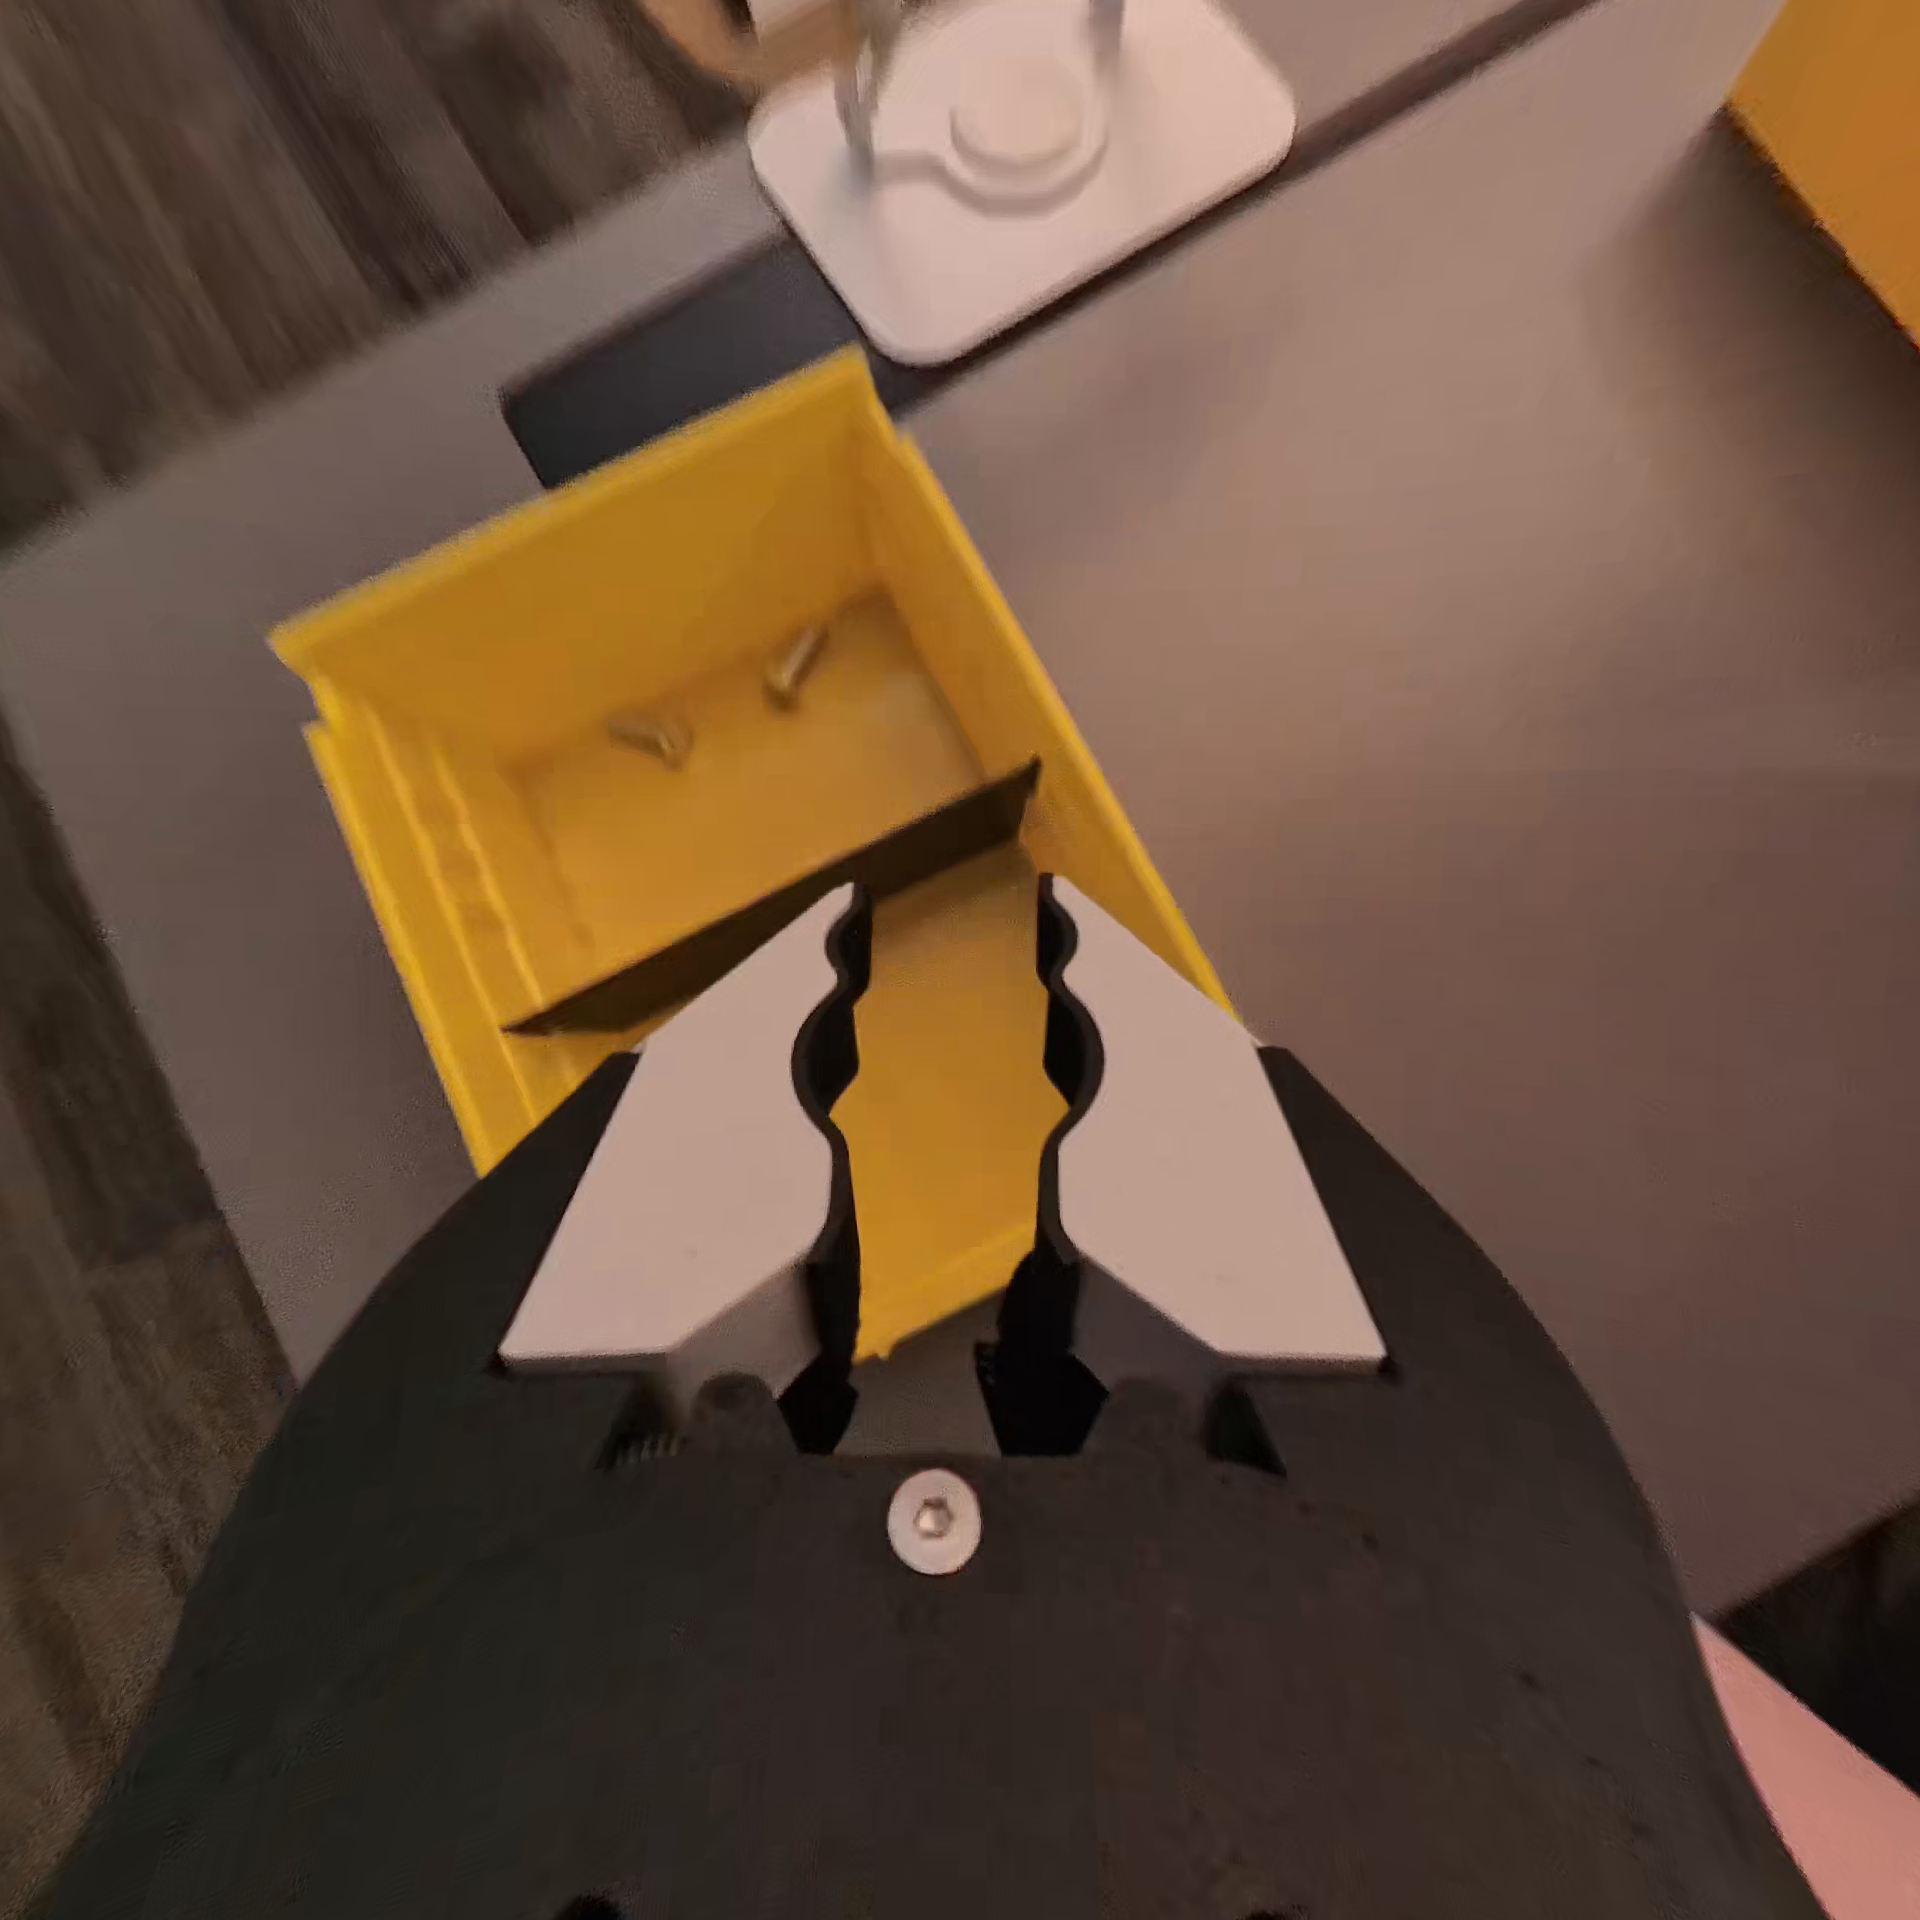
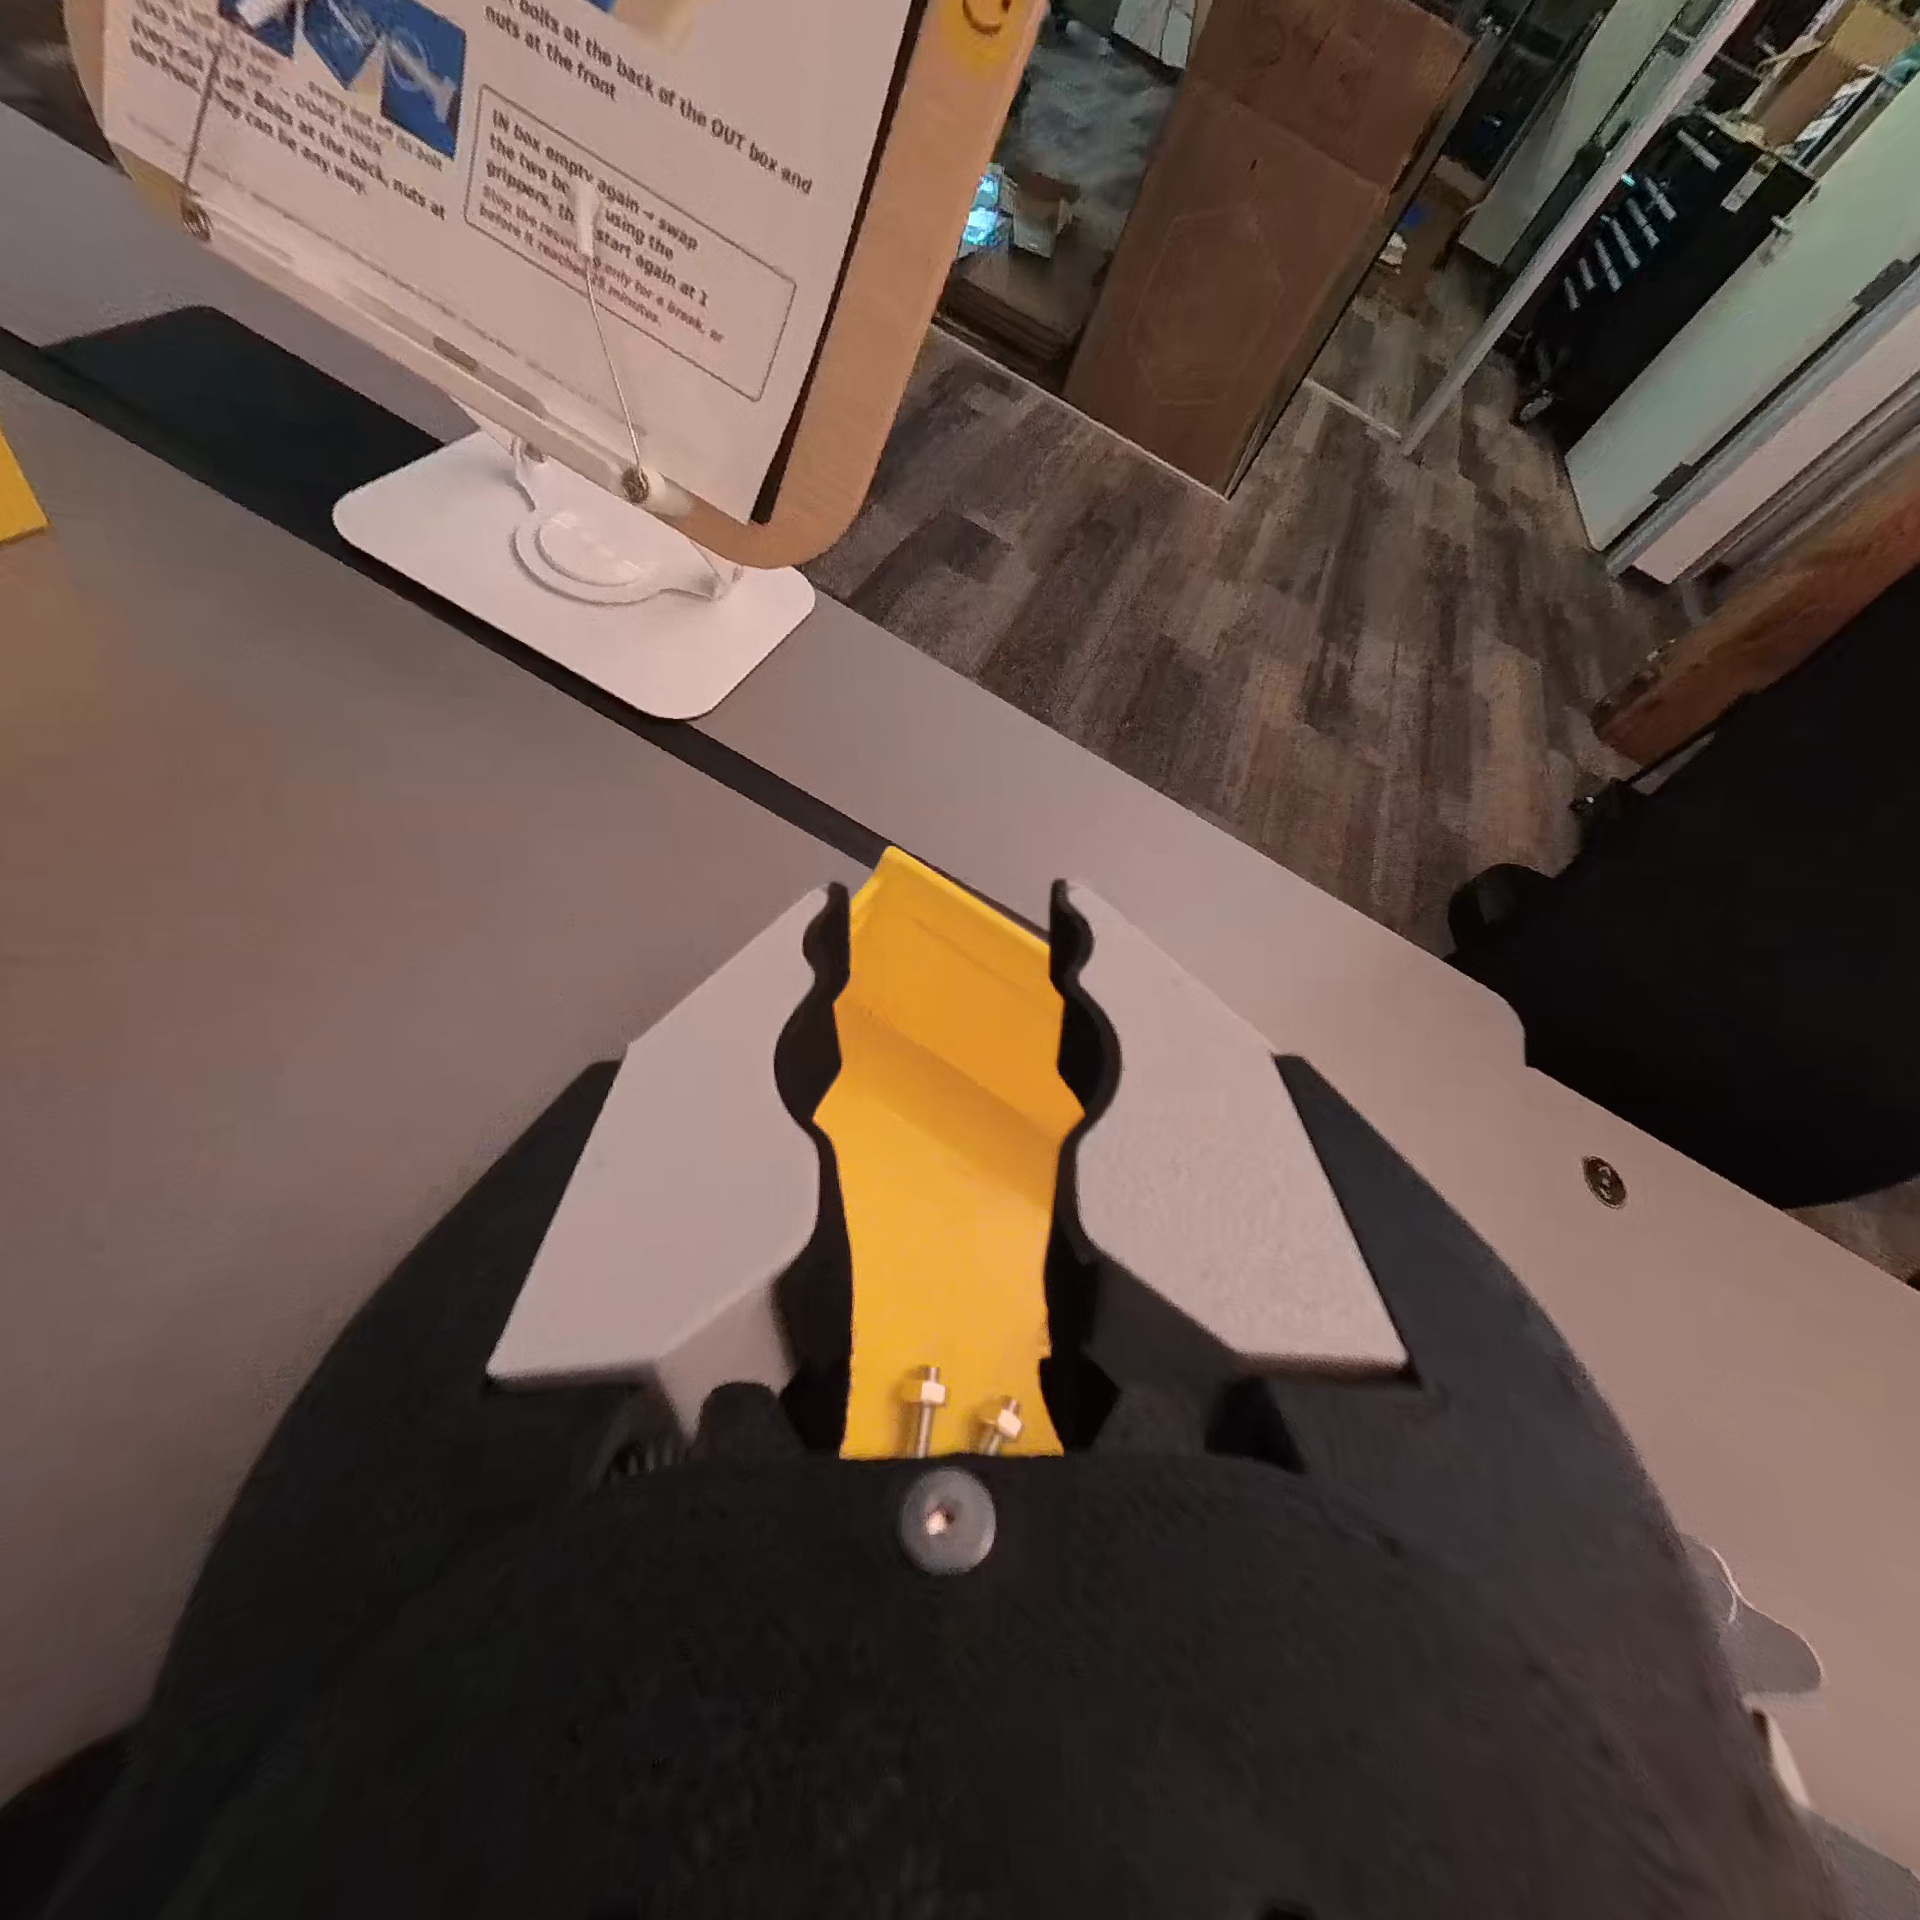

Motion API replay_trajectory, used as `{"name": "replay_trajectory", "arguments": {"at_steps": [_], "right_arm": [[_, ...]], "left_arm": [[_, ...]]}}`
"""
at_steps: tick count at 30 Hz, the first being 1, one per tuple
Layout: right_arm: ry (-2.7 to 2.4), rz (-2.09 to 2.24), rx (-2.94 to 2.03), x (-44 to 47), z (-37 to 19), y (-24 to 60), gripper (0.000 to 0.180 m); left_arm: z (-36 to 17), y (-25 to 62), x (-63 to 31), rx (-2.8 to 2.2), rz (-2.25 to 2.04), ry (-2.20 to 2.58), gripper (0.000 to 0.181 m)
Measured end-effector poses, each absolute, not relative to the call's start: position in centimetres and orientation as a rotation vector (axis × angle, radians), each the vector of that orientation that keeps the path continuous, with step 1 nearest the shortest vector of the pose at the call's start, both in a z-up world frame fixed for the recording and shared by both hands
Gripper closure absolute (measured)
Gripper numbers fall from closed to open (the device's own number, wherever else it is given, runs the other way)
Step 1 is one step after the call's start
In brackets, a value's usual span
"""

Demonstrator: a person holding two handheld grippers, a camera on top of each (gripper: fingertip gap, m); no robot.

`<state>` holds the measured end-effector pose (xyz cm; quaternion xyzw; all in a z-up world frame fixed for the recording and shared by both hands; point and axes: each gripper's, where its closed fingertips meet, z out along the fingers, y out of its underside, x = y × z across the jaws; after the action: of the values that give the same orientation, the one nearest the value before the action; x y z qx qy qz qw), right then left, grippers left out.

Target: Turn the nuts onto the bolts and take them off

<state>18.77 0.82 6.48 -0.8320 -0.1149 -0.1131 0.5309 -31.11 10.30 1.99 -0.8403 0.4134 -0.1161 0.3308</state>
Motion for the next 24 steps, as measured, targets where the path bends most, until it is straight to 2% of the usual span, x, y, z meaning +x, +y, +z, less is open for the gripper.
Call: {"name": "replay_trajectory", "arguments": {"at_steps": [5,9,18,24], "right_arm": [[-0.285,-0.264,-2.013,18.6,5.7,1.0,0.138],[-0.283,-0.258,-2.011,18.5,5.7,1.0,0.138],[-0.264,-0.259,-2.047,19.4,4.6,1.1,0.138],[-0.317,-0.275,-2.109,18.8,2.8,2.1,0.136]], "left_arm": [[-5.0,9.3,-33.7,-2.547,-0.284,1.212,0.146],[-8.1,9.2,-34.7,-2.693,-0.278,1.258,0.146],[-10.2,7.7,-35.6,-2.824,-0.266,1.328,0.143],[-11.6,7.5,-37.6,-3.022,-0.153,1.204,0.141]]}}
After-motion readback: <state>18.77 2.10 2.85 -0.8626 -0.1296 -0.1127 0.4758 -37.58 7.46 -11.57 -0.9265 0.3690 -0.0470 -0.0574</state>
